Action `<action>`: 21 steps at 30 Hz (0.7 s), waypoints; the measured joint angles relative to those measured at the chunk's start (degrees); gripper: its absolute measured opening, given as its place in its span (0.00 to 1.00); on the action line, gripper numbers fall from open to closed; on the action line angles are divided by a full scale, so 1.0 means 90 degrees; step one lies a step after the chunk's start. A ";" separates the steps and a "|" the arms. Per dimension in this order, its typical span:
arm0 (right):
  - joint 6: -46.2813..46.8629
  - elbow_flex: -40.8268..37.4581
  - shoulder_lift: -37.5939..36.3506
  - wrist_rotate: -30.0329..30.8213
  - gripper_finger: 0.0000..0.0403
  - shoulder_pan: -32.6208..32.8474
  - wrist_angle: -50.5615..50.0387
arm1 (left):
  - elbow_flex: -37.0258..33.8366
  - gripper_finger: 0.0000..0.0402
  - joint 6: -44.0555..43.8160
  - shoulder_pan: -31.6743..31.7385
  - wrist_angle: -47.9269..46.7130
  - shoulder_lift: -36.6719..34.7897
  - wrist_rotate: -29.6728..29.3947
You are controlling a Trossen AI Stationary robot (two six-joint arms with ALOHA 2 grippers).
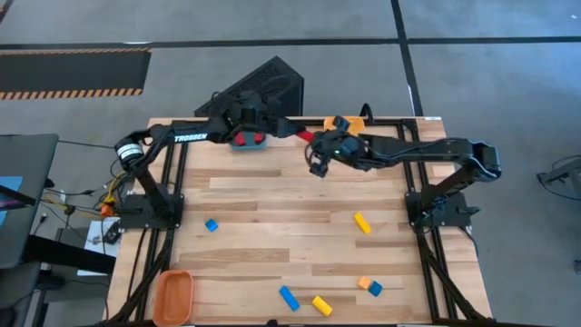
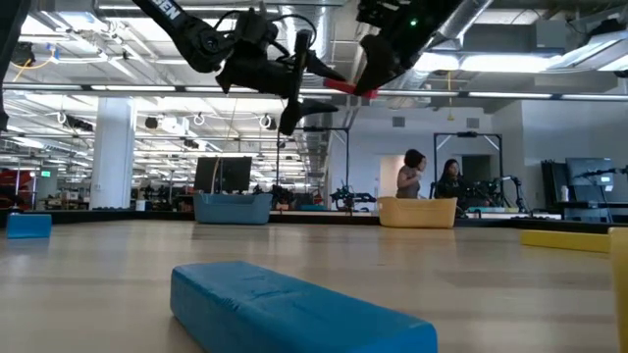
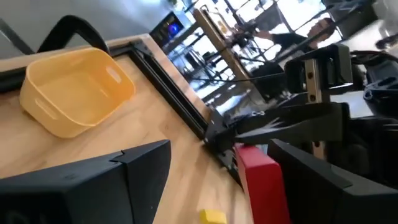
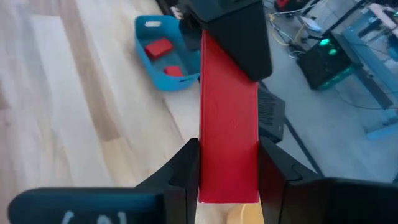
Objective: Sort & place blocks by color
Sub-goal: Put the red block into the blue bin
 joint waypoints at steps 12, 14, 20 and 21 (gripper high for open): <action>-0.0398 0.0837 0.0647 0.0054 0.29 -0.0260 0.0035 | 0.0004 0.43 0.0237 0.0597 -0.0006 0.0000 0.1648; -0.0498 0.0838 0.0652 0.0051 0.29 -0.0262 0.0057 | 0.0004 0.33 0.0317 0.0670 0.0036 0.0000 0.1785; -0.0933 0.0838 0.0660 0.0119 0.30 -0.0265 0.0137 | 0.0011 0.06 0.0294 0.0871 0.0107 -0.0002 0.1952; -0.0962 0.0838 0.0660 0.0122 0.30 -0.0265 0.0157 | 0.0011 0.06 0.0285 0.0899 0.0153 -0.0002 0.1966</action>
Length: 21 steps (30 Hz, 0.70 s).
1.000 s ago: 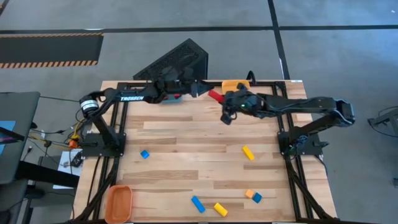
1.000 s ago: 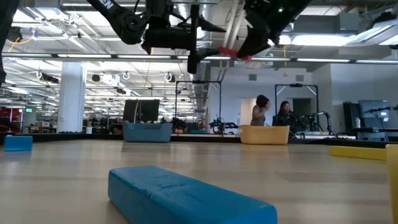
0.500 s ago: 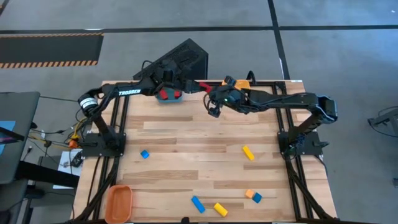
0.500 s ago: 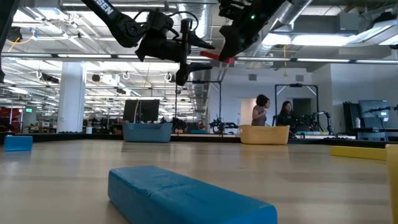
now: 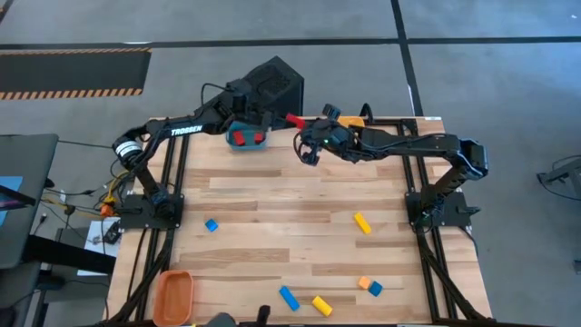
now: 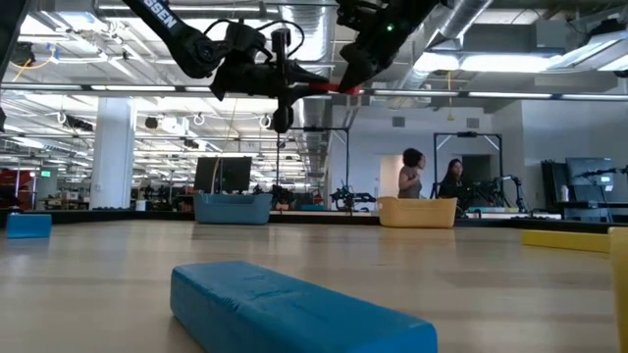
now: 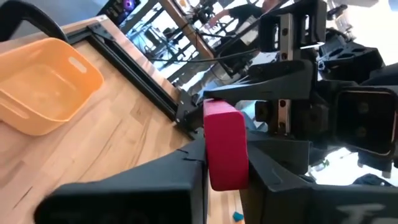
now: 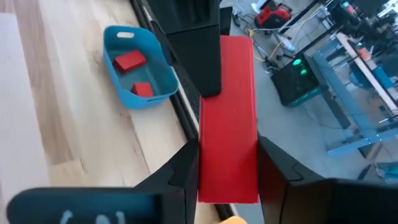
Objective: Sort & place blocks by color
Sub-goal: Put the red block into the blue bin
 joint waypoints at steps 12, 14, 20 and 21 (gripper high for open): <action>0.2128 0.0012 -0.0094 0.0102 0.59 -0.0297 -0.1078 | -0.0002 0.06 0.1127 0.0658 -0.0865 0.0000 -0.0597; 0.2548 0.0000 -0.0111 0.0072 0.61 -0.0401 -0.1735 | -0.0005 0.06 0.1476 0.0902 -0.1728 0.0000 -0.0802; 0.3182 -0.0130 -0.0147 0.0041 0.61 -0.0504 -0.2660 | -0.0009 0.07 0.3087 0.1454 -0.4396 -0.0071 -0.1938; 0.3245 -0.0150 -0.0148 0.0028 0.61 -0.0500 -0.2724 | -0.0009 0.07 0.3373 0.1477 -0.4751 -0.0114 -0.2274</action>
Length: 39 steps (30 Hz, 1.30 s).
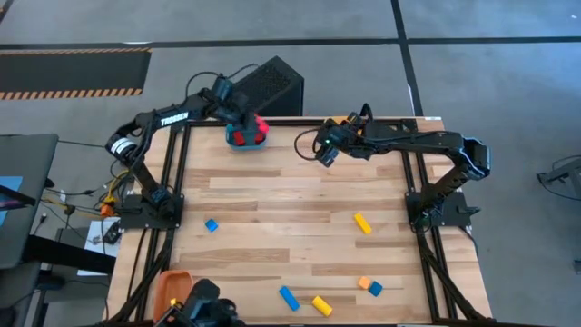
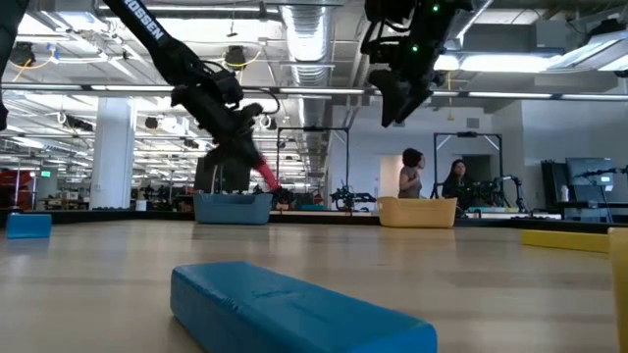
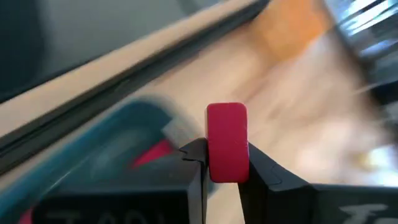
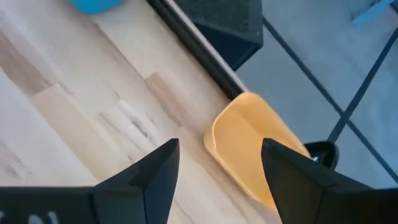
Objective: Sort & place blocks by color
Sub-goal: Put the red block into the blue bin, then put the top yellow block into the yellow bin
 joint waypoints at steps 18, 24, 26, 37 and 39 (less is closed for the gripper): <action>0.0055 -0.0195 -0.0099 -0.0050 0.56 -0.0017 0.0031 | 0.0002 0.10 0.0926 0.0034 -0.1062 -0.0207 -0.2200; 0.0256 -0.0195 -0.0207 -0.0297 0.56 -0.0035 -0.0109 | 0.0002 0.18 0.0911 0.0034 -0.1000 -0.0204 -0.2143; 0.0197 -0.0182 -0.0260 -0.0545 0.56 -0.0011 -0.0148 | 0.0002 0.19 0.0856 0.0029 -0.1010 -0.0204 -0.2028; -0.0459 -0.0193 -0.0916 -0.2083 0.56 -0.0520 -0.0195 | -0.0001 0.28 0.0707 -0.0506 -0.1609 -0.1018 -0.2663; -0.0476 -0.0193 -0.1042 -0.2090 0.56 -0.0590 -0.0275 | -0.0001 0.31 0.0626 -0.0635 -0.1706 -0.1278 -0.2694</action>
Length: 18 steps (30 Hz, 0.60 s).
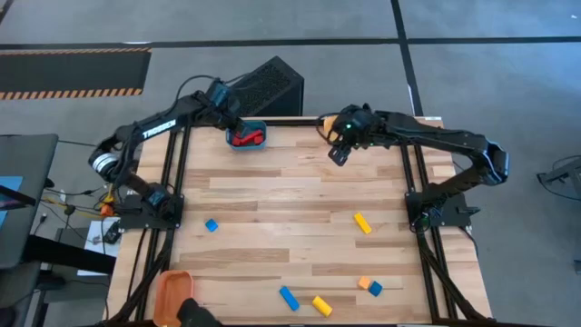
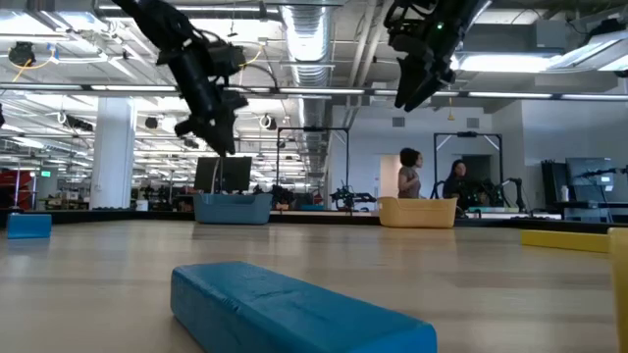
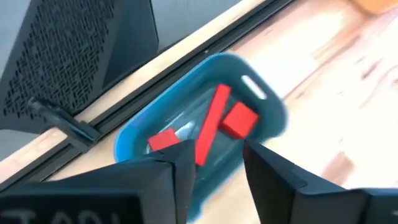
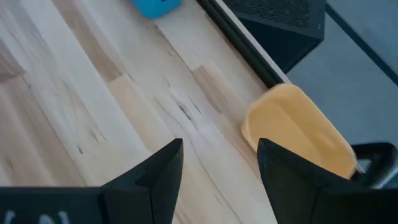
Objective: Sort & place blocks by color
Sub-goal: Put the top yellow block into the yellow bin
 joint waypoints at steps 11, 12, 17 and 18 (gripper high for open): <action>0.0541 -0.1929 -0.1568 -0.2558 0.56 0.0357 0.0784 | 0.0000 0.36 -0.2038 -0.1707 0.0554 -0.0909 -0.0612; 0.0706 -0.2258 -0.1750 -0.2551 0.56 0.0446 0.0735 | 0.0000 0.36 -0.2151 -0.1995 0.0667 -0.0917 -0.0786; 0.2091 -0.3590 -0.2400 -0.2408 0.56 0.1066 0.0821 | 0.0002 0.36 -0.2960 -0.3371 0.0934 -0.0835 -0.1799; 0.2348 -0.3802 -0.2472 -0.2297 0.56 0.1233 0.0861 | 0.0002 0.36 -0.3149 -0.3606 0.0942 -0.0809 -0.1968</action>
